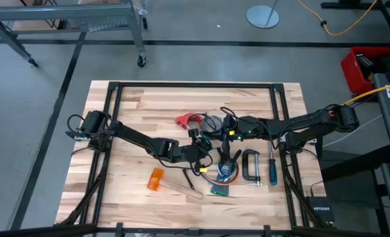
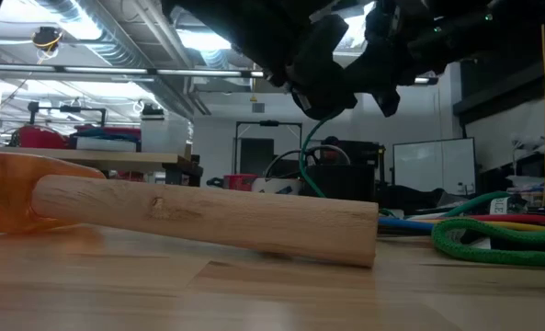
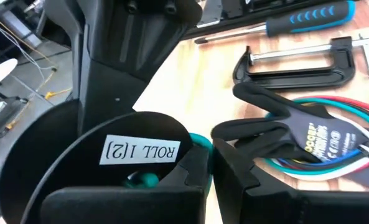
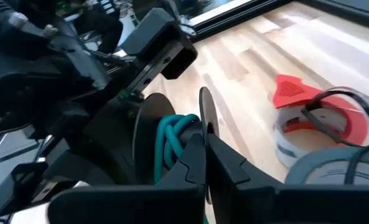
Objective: Coil cords
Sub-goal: Coil the blue wire onto the spool
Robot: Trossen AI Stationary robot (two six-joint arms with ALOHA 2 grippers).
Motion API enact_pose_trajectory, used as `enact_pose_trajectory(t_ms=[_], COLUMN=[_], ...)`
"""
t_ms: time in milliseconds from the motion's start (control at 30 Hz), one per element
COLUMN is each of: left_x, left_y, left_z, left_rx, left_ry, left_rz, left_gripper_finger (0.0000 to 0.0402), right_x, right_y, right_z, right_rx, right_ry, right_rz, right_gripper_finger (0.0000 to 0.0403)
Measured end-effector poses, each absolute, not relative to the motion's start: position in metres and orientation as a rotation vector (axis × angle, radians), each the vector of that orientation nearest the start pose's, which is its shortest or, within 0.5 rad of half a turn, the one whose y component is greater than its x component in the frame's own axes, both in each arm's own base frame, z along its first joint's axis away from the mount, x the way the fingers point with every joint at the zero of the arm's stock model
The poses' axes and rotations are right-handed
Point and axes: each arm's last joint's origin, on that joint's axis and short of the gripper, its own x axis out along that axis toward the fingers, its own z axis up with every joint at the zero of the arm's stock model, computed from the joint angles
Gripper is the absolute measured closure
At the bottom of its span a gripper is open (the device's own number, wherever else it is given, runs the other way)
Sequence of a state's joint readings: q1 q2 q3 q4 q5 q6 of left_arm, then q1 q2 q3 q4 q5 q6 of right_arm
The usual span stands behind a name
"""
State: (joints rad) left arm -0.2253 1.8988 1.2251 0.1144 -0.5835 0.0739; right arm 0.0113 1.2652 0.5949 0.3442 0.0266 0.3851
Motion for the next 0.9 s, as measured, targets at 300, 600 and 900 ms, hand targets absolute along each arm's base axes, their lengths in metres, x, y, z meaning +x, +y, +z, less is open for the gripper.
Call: enact_pose_trajectory(t_ms=[300, 600, 900], left_x=[0.404, 0.401, 0.394], left_y=[-0.076, -0.078, -0.084], left_z=[0.196, 0.191, 0.185], left_rx=[0.283, 0.254, 0.288], left_ry=[0.548, 0.592, 0.653], left_rz=[0.326, 0.336, 0.33], left_gripper_finger=[0.0344, 0.0313, 0.0333], right_x=[0.262, 0.262, 0.257], right_y=[0.003, 0.003, 0.005], right_z=[0.22, 0.221, 0.229], right_rx=[0.383, 0.386, 0.394], right_ry=[0.319, 0.316, 0.298], right_rz=[-0.045, -0.032, 0.011], right_gripper_finger=[0.0401, 0.0401, 0.0401])
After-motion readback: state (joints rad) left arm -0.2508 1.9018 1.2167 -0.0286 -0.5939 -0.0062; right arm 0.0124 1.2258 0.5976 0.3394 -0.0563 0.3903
